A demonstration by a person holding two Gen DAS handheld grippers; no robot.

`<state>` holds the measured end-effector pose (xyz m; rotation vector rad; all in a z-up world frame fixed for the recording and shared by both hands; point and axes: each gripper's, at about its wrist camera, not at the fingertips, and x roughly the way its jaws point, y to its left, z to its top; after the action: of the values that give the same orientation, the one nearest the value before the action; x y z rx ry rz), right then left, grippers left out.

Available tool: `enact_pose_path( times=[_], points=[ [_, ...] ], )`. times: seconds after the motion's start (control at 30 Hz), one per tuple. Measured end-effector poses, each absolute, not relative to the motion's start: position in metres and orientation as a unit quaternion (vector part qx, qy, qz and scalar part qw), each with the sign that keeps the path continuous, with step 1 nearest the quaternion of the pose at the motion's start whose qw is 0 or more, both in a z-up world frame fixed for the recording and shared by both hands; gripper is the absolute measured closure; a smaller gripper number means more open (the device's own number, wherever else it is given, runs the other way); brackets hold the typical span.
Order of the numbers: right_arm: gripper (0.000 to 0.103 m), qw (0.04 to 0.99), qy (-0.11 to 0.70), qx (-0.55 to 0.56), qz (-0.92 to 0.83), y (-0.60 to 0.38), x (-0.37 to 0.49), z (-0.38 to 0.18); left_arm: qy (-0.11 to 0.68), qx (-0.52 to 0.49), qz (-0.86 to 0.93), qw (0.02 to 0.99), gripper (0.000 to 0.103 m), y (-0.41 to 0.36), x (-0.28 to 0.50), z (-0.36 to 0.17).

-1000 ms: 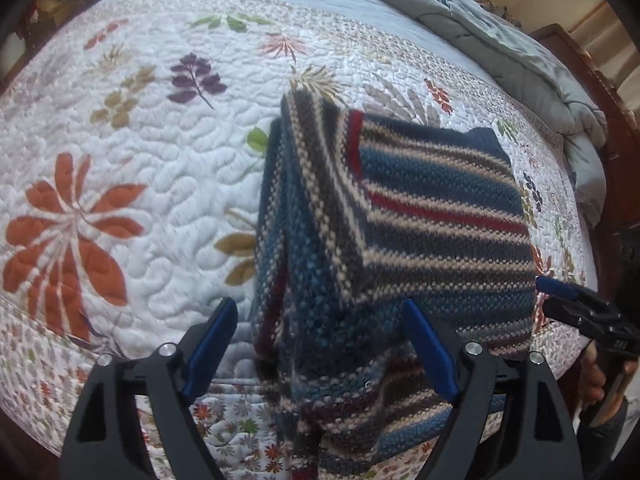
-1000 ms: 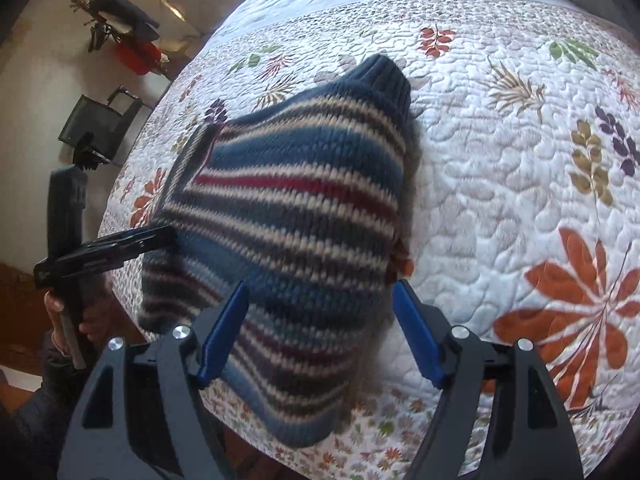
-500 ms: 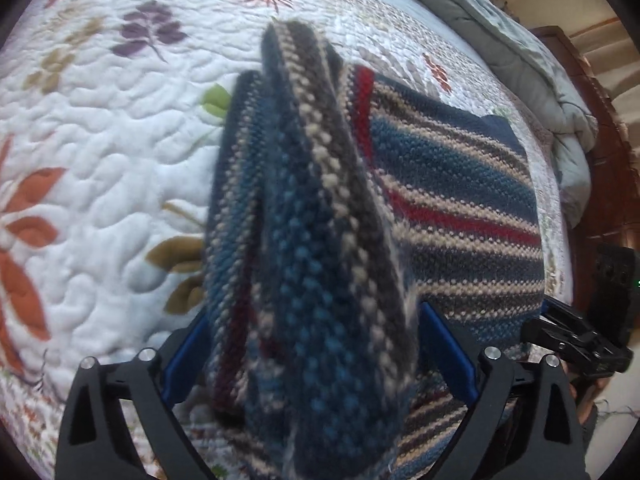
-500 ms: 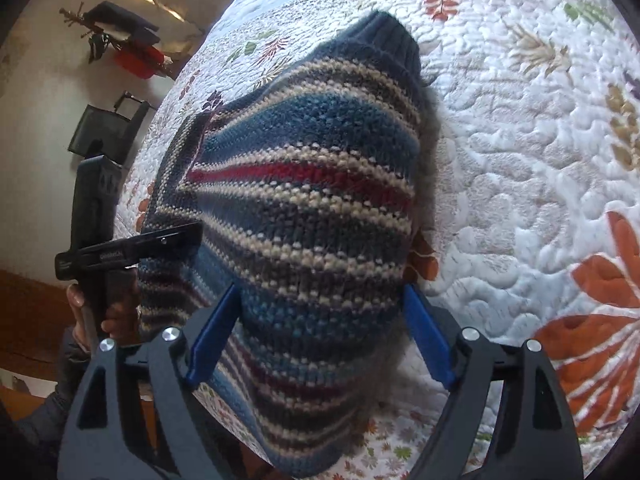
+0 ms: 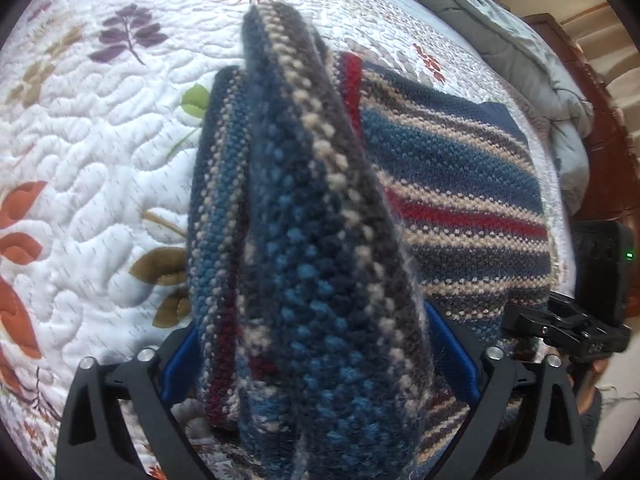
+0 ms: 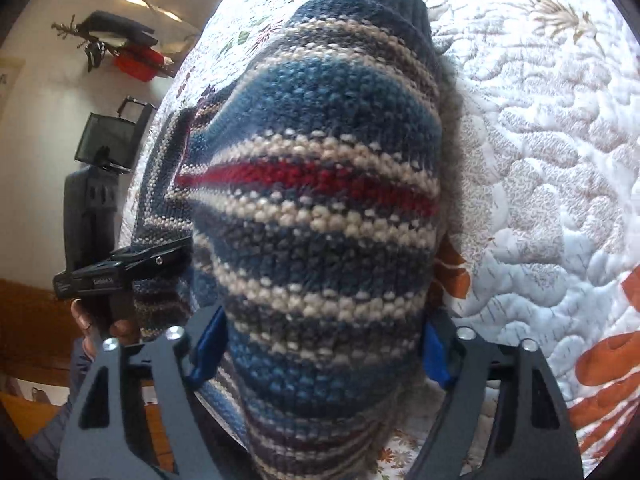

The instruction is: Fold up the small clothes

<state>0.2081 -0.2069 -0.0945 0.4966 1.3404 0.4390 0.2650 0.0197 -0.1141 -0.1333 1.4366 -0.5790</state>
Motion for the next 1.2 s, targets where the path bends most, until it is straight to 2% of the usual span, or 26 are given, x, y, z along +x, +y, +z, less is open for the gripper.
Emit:
enact_pose_path(
  times=[0.03, 0.1, 0.17, 0.3, 0.57, 0.87, 1.0, 1.2],
  points=[
    [0.036, 0.735, 0.608, 0.224, 0.199, -0.207, 0.206, -0.092, 0.644, -0.06, -0.258, 0.718, 0.017, 0.02, 0.263, -0.111],
    [0.04, 0.741, 0.602, 0.219, 0.2, -0.208, 0.203, -0.088, 0.639, -0.065, -0.258, 0.721, 0.035, 0.022, 0.259, -0.106],
    [0.043, 0.746, 0.597, 0.216, 0.2, -0.207, 0.199, -0.084, 0.636, -0.072, -0.271, 0.719, 0.044, 0.026, 0.257, -0.103],
    [0.047, 0.755, 0.585, 0.215, 0.205, -0.209, 0.19, -0.076, 0.627, -0.085, -0.272, 0.725, 0.051, 0.032, 0.253, -0.098],
    [0.05, 0.787, 0.553, 0.187, 0.201, -0.236, 0.172, -0.036, 0.606, -0.099, -0.306, 0.728, 0.056, 0.02, 0.24, -0.075],
    [0.05, 0.821, 0.516, 0.182, 0.164, -0.318, 0.185, 0.007, 0.567, -0.102, -0.341, 0.743, 0.056, -0.061, 0.262, -0.032],
    [0.05, 0.819, 0.511, 0.209, 0.158, -0.353, 0.203, -0.006, 0.568, -0.097, -0.345, 0.741, 0.056, -0.091, 0.28, -0.035],
    [0.048, 0.79, 0.541, 0.251, 0.143, -0.395, 0.219, -0.074, 0.613, -0.07, -0.319, 0.719, 0.053, -0.12, 0.293, -0.085]
  ],
)
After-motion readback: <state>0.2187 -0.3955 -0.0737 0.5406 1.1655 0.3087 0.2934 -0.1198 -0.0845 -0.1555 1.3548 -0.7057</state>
